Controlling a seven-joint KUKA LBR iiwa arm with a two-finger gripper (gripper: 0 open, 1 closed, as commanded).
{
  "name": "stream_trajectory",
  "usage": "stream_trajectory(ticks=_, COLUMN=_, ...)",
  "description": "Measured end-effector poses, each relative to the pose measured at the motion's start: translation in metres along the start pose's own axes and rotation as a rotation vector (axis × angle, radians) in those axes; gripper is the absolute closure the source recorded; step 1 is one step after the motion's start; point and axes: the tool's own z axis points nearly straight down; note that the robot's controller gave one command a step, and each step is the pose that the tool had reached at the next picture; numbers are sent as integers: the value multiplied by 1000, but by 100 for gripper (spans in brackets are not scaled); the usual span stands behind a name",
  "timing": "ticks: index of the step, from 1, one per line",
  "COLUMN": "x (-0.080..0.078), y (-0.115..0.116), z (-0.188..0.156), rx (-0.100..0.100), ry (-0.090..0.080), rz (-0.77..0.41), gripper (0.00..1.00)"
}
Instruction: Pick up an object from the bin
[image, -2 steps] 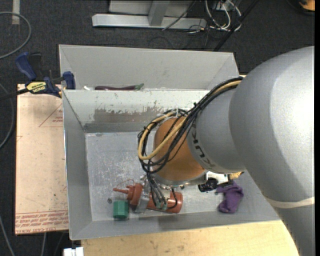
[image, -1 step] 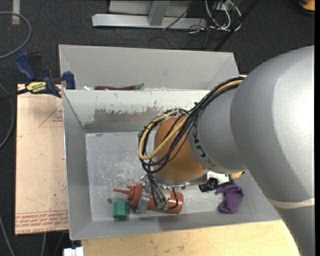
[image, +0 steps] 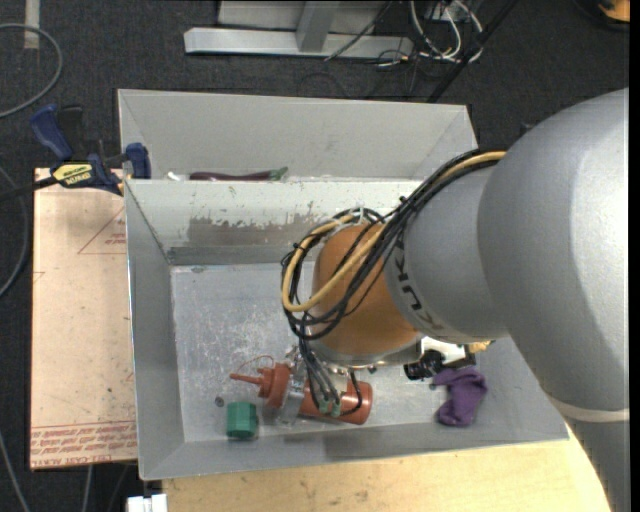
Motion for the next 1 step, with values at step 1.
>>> stream_trajectory(ticks=1, x=-2, y=1, z=-19, rx=-4, ry=-6, rz=0, gripper=100)
